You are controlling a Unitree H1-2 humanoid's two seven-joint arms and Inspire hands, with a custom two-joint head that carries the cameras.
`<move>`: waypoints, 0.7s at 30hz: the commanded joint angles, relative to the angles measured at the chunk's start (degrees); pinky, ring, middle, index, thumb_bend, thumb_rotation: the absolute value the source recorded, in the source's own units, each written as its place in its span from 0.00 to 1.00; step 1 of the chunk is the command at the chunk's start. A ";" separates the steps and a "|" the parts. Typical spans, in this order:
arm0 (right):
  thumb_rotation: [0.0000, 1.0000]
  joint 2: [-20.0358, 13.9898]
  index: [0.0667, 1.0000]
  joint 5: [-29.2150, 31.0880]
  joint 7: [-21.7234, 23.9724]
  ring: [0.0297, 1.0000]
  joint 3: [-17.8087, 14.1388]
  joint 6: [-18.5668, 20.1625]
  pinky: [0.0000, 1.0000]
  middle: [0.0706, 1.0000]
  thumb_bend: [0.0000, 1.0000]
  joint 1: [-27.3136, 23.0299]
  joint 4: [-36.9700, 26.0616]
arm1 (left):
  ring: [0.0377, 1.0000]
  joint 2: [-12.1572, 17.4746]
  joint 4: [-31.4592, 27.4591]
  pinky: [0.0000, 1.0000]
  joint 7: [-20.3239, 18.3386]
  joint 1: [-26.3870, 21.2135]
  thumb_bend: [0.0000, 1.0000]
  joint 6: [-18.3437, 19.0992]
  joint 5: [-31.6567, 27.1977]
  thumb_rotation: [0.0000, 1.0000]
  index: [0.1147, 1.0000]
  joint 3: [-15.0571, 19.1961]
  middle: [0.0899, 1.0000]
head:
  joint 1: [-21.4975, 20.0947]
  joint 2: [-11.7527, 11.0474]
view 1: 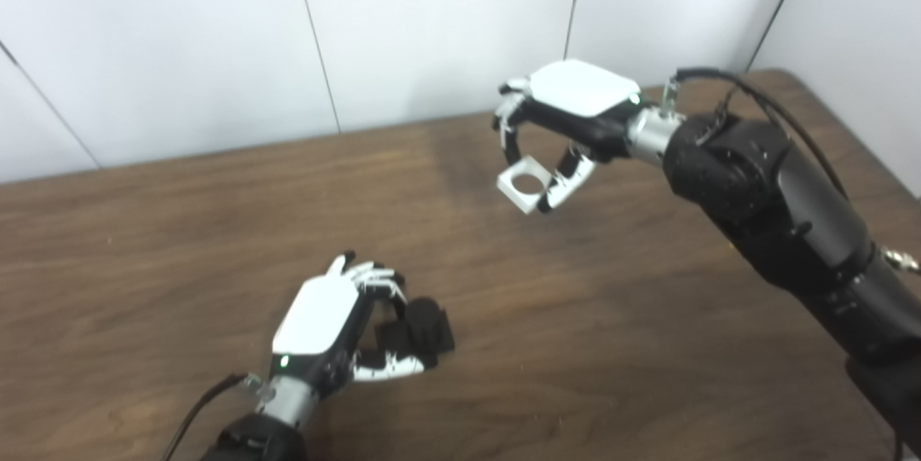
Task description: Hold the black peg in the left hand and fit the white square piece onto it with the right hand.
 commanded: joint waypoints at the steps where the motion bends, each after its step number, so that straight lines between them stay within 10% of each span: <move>1: 0.13 -0.12 0.45 0.23 0.81 0.94 -0.70 -0.85 0.92 0.77 0.52 -2.63 -3.00 | 0.86 -0.20 1.19 1.00 -2.87 1.30 0.52 0.78 1.24 0.06 0.42 -1.70 0.74 | 0.75 0.29; 21: 0.13 7.62 0.45 1.08 13.05 0.92 2.92 2.53 0.85 0.76 0.52 -2.85 -13.38 | 0.85 -1.82 1.89 1.00 -2.21 0.92 0.52 1.29 2.39 0.06 0.42 -2.54 0.73 | 4.51 2.13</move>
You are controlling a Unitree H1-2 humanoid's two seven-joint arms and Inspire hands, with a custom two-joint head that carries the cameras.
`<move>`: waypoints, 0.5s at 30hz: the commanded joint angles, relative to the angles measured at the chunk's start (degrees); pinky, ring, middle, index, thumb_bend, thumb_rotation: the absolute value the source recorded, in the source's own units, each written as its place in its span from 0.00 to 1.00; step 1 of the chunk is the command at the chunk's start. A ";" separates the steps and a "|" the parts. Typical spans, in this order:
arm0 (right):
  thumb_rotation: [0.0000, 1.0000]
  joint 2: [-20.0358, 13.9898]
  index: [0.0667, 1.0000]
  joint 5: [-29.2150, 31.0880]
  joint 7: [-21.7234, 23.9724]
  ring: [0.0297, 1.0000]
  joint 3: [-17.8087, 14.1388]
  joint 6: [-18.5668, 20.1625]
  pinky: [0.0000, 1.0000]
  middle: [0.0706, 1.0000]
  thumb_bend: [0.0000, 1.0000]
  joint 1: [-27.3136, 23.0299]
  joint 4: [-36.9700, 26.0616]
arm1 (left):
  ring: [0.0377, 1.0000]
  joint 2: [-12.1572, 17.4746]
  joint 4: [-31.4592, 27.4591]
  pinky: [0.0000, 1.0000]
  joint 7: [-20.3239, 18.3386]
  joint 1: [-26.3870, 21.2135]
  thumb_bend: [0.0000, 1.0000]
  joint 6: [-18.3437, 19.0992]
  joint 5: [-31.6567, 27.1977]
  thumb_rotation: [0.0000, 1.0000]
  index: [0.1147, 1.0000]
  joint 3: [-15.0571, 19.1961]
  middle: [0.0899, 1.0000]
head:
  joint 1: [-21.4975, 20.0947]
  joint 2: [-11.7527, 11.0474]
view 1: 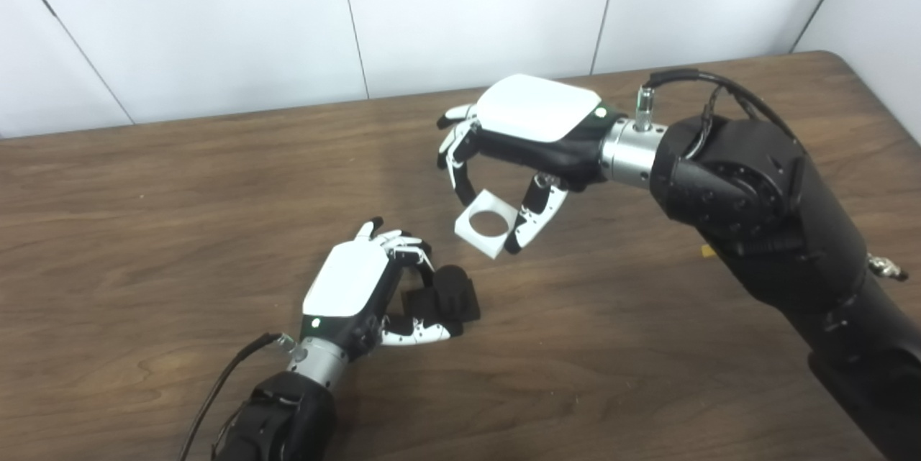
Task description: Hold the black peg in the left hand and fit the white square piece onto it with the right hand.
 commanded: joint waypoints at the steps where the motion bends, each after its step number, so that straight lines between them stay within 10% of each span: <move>1: 0.13 0.32 0.45 0.27 0.20 0.92 -0.22 0.08 0.86 0.76 0.52 -0.95 -2.08 | 0.86 -0.34 1.82 1.00 -2.74 0.91 0.52 0.48 0.69 0.06 0.42 -1.71 0.74 | 0.16 0.01; 15: 0.13 3.59 0.45 -0.72 -2.48 0.91 2.23 -4.88 0.87 0.76 0.52 2.77 1.13 | 0.85 -0.71 1.79 1.00 -2.90 0.81 0.52 1.14 1.27 0.06 0.42 -2.15 0.74 | 0.74 -0.53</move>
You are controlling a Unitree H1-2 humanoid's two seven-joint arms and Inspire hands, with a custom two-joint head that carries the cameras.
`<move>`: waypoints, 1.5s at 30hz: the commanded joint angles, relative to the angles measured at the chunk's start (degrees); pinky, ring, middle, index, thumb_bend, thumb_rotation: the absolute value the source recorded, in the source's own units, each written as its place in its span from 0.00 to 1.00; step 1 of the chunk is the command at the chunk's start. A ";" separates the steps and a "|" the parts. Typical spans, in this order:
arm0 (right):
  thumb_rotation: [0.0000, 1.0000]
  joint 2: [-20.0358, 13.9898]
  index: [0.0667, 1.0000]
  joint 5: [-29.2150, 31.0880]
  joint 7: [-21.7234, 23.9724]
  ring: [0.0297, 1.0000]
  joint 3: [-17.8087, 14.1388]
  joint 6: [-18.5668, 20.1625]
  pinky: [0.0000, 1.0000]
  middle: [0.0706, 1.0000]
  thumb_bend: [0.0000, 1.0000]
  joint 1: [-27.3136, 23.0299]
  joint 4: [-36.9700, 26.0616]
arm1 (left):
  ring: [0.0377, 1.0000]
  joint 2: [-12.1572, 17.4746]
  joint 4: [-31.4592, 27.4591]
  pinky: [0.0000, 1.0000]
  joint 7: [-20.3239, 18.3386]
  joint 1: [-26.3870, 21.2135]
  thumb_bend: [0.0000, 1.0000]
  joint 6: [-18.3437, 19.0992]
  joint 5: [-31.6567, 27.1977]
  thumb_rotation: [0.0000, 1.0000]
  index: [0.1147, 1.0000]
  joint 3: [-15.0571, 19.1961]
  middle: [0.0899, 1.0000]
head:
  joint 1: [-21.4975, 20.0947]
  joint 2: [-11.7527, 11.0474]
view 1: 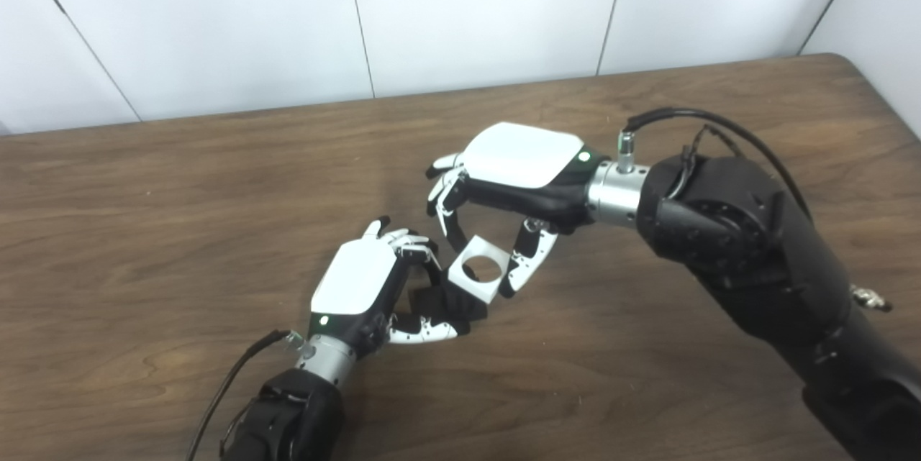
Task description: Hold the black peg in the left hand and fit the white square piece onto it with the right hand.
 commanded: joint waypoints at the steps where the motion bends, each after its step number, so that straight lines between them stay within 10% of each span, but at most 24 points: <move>1: 0.13 0.77 0.45 -0.91 -2.71 0.90 0.12 -2.50 0.87 0.75 0.52 -0.94 0.04 | 0.86 -0.14 1.69 1.00 -3.02 0.88 0.52 0.43 0.63 0.06 0.42 -1.69 0.74 | -0.05 0.00; 45: 0.13 5.89 0.45 -7.09 -5.50 0.91 0.12 -6.48 0.87 0.76 0.52 1.17 5.04 | 0.86 0.40 1.94 1.00 -3.09 0.51 0.52 0.42 -0.04 0.06 0.42 -2.12 0.74 | 1.41 -0.72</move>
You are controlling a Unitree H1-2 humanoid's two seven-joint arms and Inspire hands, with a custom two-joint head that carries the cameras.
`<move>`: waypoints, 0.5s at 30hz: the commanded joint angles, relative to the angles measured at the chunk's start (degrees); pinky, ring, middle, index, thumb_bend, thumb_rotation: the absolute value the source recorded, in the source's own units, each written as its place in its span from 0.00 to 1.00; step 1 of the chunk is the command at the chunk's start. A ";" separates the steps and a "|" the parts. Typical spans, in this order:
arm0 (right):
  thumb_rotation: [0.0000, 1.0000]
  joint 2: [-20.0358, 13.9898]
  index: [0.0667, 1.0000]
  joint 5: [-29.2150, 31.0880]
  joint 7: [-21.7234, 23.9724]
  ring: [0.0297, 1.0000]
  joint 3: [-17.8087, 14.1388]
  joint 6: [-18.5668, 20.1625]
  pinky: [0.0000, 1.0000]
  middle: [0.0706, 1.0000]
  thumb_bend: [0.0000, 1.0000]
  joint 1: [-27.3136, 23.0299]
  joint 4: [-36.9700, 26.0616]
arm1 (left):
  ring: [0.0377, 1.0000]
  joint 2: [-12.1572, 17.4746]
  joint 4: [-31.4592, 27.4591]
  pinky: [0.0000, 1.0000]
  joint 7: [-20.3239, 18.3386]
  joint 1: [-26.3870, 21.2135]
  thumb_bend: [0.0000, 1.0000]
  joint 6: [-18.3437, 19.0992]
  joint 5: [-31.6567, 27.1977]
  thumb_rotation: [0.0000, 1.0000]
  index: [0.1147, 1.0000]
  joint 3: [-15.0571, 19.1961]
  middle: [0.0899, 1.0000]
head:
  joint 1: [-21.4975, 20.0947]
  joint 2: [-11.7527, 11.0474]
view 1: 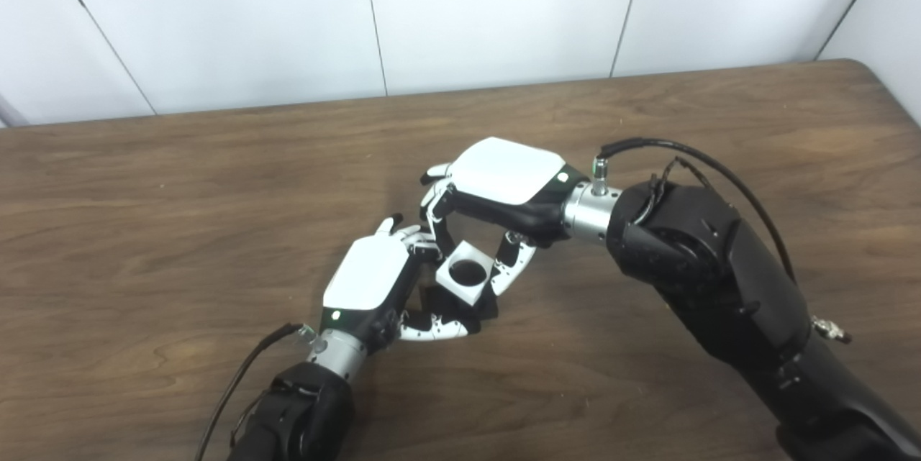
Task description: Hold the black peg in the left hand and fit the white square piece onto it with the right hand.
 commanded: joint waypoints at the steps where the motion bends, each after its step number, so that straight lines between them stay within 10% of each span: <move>1: 0.13 0.41 0.45 0.01 -1.33 0.91 -0.51 -0.42 0.87 0.76 0.52 -1.37 -0.64 | 0.86 0.41 1.95 1.00 -3.02 0.75 0.52 -0.31 0.17 0.06 0.42 -1.62 0.74 | -0.09 0.08; 15: 0.13 0.08 0.45 -0.03 -1.58 0.91 -0.79 -0.58 0.83 0.76 0.52 -1.22 0.07 | 0.86 0.57 1.55 1.00 -3.38 0.73 0.52 -0.06 0.47 0.06 0.42 -1.66 0.74 | -0.62 0.35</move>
